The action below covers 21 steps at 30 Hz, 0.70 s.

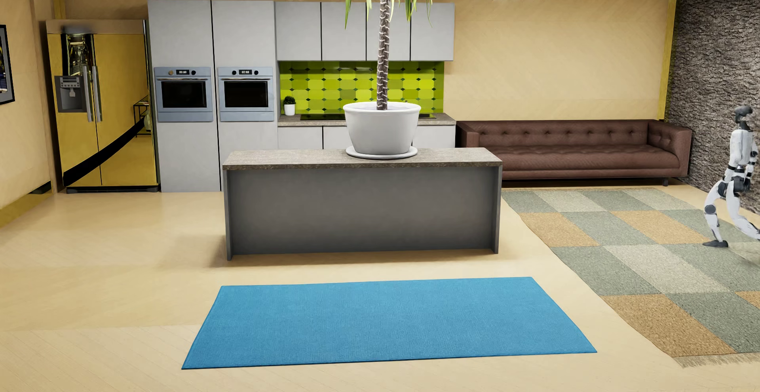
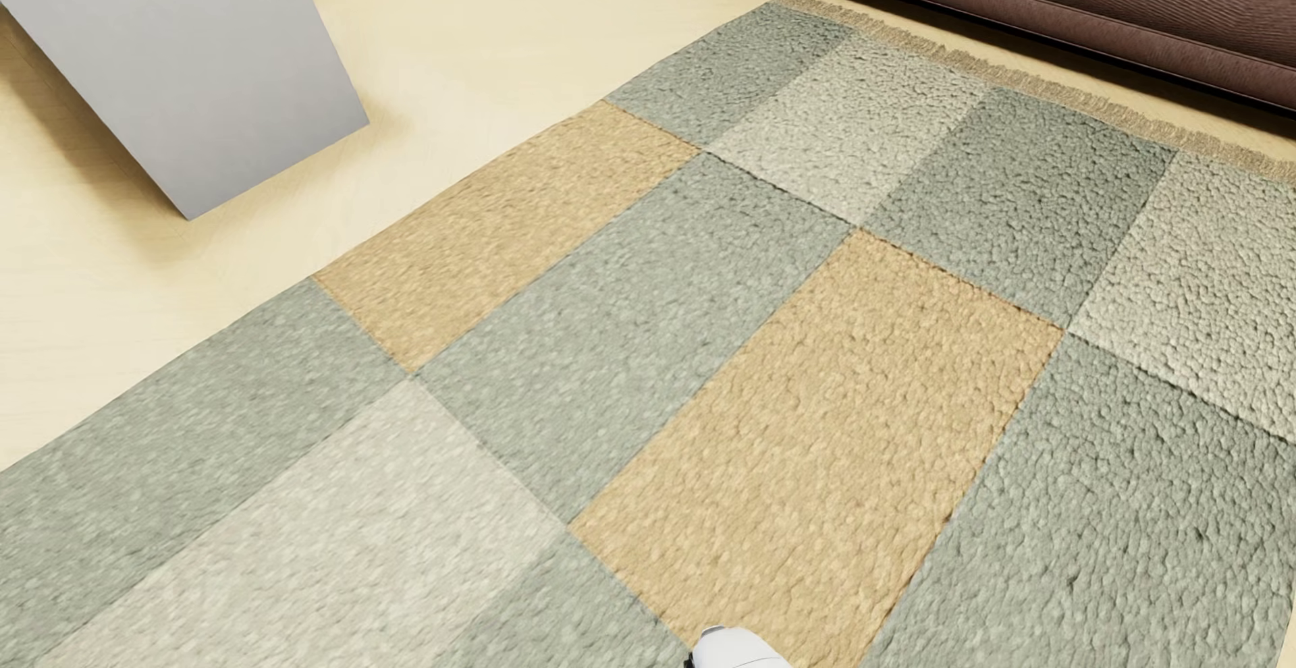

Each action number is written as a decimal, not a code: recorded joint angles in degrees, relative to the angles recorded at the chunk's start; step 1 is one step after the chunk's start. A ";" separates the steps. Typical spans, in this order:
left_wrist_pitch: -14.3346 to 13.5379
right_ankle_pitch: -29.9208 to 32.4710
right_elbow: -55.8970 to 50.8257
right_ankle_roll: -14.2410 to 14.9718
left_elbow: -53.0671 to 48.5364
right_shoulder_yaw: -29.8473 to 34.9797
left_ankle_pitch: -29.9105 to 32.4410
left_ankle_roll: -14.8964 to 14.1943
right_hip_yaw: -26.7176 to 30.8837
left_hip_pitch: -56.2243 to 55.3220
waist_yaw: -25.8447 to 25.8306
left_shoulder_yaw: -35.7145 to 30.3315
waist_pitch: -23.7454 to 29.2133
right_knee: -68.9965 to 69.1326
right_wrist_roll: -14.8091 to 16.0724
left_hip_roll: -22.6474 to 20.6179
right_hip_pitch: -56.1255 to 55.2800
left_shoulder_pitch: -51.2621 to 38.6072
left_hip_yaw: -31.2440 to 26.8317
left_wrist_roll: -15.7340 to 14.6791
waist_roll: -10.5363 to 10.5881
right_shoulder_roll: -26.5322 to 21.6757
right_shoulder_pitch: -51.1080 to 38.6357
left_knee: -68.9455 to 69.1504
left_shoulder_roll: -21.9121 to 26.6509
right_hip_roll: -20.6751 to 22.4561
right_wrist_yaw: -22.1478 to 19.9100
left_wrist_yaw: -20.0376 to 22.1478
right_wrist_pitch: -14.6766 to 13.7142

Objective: Circle the plant

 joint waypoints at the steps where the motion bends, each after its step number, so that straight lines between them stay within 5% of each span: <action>1: 0.00 -1.89 -1.30 0.00 0.07 -1.02 4.60 0.00 0.00 -5.42 1.49 -0.15 1.86 -0.91 0.00 1.44 4.52 0.73 0.00 0.00 0.36 0.07 -0.64 12.19 -0.34 2.07 0.00 0.00 0.00; 4: 0.00 -4.04 -5.78 0.00 0.25 -0.59 3.25 0.00 0.00 -22.99 11.72 1.27 3.25 -8.41 0.00 -0.51 18.34 4.08 0.00 0.00 -1.84 0.20 -2.55 29.70 -0.07 3.09 0.00 0.00 0.00; 8: 0.00 -3.33 -13.00 0.00 -2.13 -1.53 10.06 0.00 0.00 -35.97 23.16 2.70 3.79 -21.62 0.00 -2.65 36.99 8.13 0.00 0.00 -3.76 -1.63 -6.11 -6.61 1.35 2.32 0.00 0.00 0.00; 11: 0.00 -6.05 -15.35 0.00 -1.47 -2.79 -15.56 0.00 0.00 -40.36 26.95 2.25 2.12 -23.36 0.00 -2.24 45.05 9.58 0.00 0.00 -3.89 -3.10 -9.39 -20.09 1.27 1.65 0.00 0.00 0.00; 12: 0.00 -5.46 -14.95 0.00 -1.48 -3.90 -9.82 0.00 0.00 -41.38 28.75 1.48 2.39 -22.27 0.00 -2.18 46.61 9.79 0.00 0.00 -4.16 -2.90 -9.64 -19.32 1.51 1.38 0.00 0.00 0.00; 13: 0.00 -2.20 -14.26 0.00 -1.04 -4.92 3.28 0.00 0.00 -43.54 29.36 1.40 2.03 -19.97 0.00 -2.86 47.56 10.01 0.00 0.00 -5.01 -2.42 -9.25 -15.55 1.54 0.41 0.00 0.00 0.00; 14: 0.00 4.59 -13.12 0.00 -0.28 -5.67 12.75 0.00 0.00 -44.82 29.42 0.82 1.63 -15.60 0.00 -4.10 46.68 9.85 0.00 0.00 -6.46 -1.48 -8.45 -11.25 1.37 -1.08 0.00 0.00 0.00; 16: 0.00 22.41 -10.00 0.00 1.43 -4.07 13.48 0.00 0.00 -40.46 26.01 0.08 1.41 4.44 0.00 -7.65 39.07 8.60 0.00 0.00 -7.62 -0.45 -6.34 -6.51 1.14 -3.54 0.00 0.00 0.00; 18: 0.00 13.29 -9.56 0.00 -0.11 -1.52 7.02 0.00 0.00 -30.40 21.00 2.56 2.72 23.78 0.00 -10.07 27.37 6.84 0.00 0.00 -7.63 -0.58 -5.21 -9.39 1.04 -5.16 0.00 0.00 0.00; 21: 0.00 1.84 -8.96 0.00 -3.28 -0.55 -6.51 0.00 0.00 -13.97 10.68 4.16 3.45 19.25 0.00 -8.43 13.05 1.85 0.00 0.00 -4.29 -0.91 -2.70 -16.59 2.00 -3.54 0.00 0.00 0.00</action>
